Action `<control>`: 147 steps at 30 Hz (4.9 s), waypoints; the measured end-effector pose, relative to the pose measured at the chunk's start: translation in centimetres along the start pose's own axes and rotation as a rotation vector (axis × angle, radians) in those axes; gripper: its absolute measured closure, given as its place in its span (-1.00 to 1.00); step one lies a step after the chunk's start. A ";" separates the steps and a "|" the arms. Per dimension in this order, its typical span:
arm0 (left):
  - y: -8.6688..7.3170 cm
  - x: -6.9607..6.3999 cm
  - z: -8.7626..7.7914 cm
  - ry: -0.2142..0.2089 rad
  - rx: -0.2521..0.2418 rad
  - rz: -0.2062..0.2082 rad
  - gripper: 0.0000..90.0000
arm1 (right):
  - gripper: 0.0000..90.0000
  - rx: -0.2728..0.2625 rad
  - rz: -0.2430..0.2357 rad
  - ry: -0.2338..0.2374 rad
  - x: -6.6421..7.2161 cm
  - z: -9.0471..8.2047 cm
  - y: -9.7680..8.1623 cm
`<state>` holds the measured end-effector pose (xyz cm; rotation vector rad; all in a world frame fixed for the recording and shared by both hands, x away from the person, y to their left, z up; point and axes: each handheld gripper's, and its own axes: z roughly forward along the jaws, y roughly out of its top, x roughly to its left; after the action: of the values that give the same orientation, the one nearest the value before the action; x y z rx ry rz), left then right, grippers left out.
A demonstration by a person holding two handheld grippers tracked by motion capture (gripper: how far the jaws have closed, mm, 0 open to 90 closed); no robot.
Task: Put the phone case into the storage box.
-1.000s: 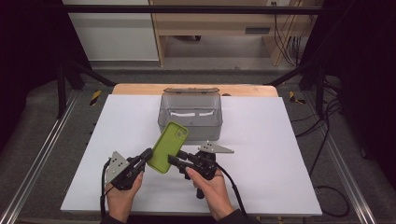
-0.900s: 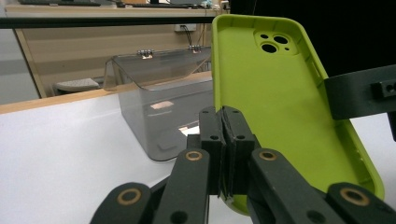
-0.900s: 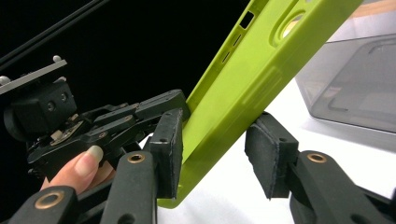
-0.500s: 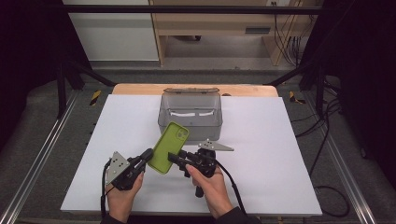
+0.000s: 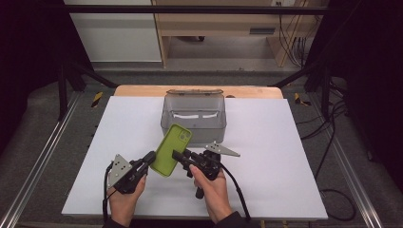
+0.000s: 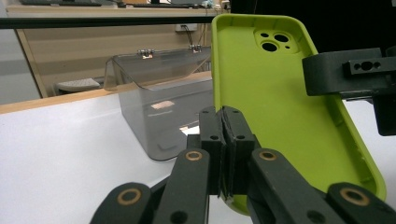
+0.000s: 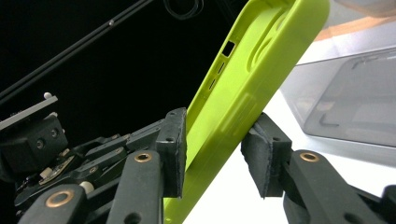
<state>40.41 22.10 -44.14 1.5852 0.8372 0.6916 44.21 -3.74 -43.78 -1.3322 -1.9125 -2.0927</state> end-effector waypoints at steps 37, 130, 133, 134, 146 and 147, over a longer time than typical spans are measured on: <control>-0.4 -0.5 0.1 0.044 -0.011 -0.038 0.95 | 0.68 -0.112 0.041 -0.010 0.3 0.7 -0.7; -1.8 3.3 0.0 0.184 -0.007 -0.036 -0.94 | 0.72 0.073 -0.224 -0.611 -4.7 -0.6 16.6; -1.8 3.2 0.0 0.180 -0.008 -0.037 -0.94 | 0.72 0.089 -0.232 -0.636 -5.1 -0.2 16.7; -1.8 3.2 0.1 0.179 -0.008 -0.036 -0.94 | 0.72 0.093 -0.230 -0.644 -5.2 -0.1 16.8; -1.7 3.1 0.1 0.174 -0.010 -0.030 -0.94 | 0.72 0.118 -0.215 -0.695 -6.0 0.6 17.2; -1.7 3.1 0.1 0.174 -0.009 -0.029 -0.94 | 0.72 0.122 -0.221 -0.700 -6.0 0.6 17.2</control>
<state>42.00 24.69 -45.85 1.5173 0.9811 0.8197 57.44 -10.65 -33.27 -2.1054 -2.4737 -1.6636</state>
